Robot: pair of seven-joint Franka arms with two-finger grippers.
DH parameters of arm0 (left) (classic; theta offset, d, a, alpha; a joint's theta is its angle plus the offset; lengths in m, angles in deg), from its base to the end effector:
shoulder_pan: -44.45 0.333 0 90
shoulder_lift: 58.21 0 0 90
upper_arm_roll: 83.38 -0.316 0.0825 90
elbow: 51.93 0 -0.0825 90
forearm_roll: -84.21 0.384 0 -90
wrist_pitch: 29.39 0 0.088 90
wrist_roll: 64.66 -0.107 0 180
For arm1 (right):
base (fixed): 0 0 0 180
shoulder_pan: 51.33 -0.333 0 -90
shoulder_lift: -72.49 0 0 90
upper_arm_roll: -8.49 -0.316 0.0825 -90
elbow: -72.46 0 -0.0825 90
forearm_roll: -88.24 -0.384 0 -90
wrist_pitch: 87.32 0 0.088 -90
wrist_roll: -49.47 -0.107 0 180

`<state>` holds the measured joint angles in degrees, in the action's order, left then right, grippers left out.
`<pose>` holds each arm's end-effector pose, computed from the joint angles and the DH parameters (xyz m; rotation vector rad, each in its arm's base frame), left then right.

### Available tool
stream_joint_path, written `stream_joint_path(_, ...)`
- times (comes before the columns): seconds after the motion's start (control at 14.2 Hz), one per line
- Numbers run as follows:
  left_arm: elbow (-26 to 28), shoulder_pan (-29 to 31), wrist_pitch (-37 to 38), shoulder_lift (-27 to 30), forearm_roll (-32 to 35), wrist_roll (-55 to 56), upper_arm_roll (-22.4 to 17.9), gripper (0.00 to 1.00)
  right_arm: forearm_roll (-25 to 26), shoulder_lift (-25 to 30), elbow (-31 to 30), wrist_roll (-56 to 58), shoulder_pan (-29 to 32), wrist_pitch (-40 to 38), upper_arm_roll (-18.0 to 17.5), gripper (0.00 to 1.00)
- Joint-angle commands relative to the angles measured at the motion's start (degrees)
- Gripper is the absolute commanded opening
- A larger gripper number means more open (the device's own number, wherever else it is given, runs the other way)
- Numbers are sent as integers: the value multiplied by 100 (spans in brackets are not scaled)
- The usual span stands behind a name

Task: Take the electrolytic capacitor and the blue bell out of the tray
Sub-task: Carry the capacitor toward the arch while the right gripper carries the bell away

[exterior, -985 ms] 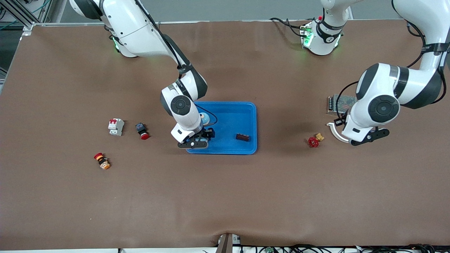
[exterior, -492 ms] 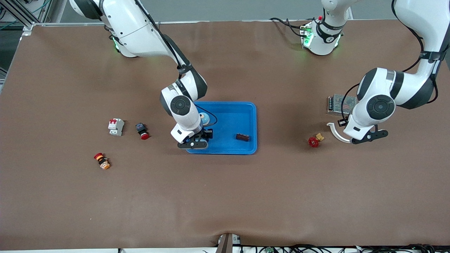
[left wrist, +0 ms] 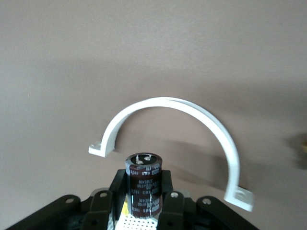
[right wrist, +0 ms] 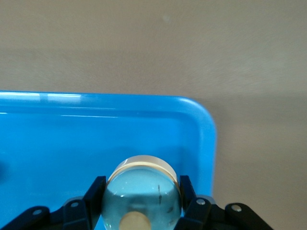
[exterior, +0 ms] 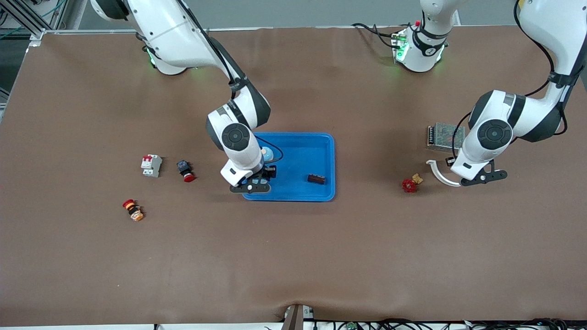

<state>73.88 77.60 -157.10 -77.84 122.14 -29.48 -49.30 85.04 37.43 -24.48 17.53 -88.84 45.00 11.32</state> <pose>0.5323 0.0067 0.2359 -2.8045 -0.1868 0.1471 0.5552 0.3897 0.2425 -3.1269 -0.0303 0.0026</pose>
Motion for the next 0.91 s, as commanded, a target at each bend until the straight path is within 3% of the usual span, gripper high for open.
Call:
stream_joint_path(0.0,93,288,-315,-190,250,-47,56,0,171,552,-10,64,173,-636,-1,42)
stream_joint_path(0.21,163,315,-413,-322,241,540,64,0,171,868,140,984,567,-1427,-1,42)
stream_joint_path(0.49,163,306,-413,-559,250,859,56,0,162,1300,87,3092,1560,-1841,-10,42)
stream_joint_path(0.84,155,306,-395,-665,250,868,56,3,162,1546,-80,4860,2571,-2167,-10,42)
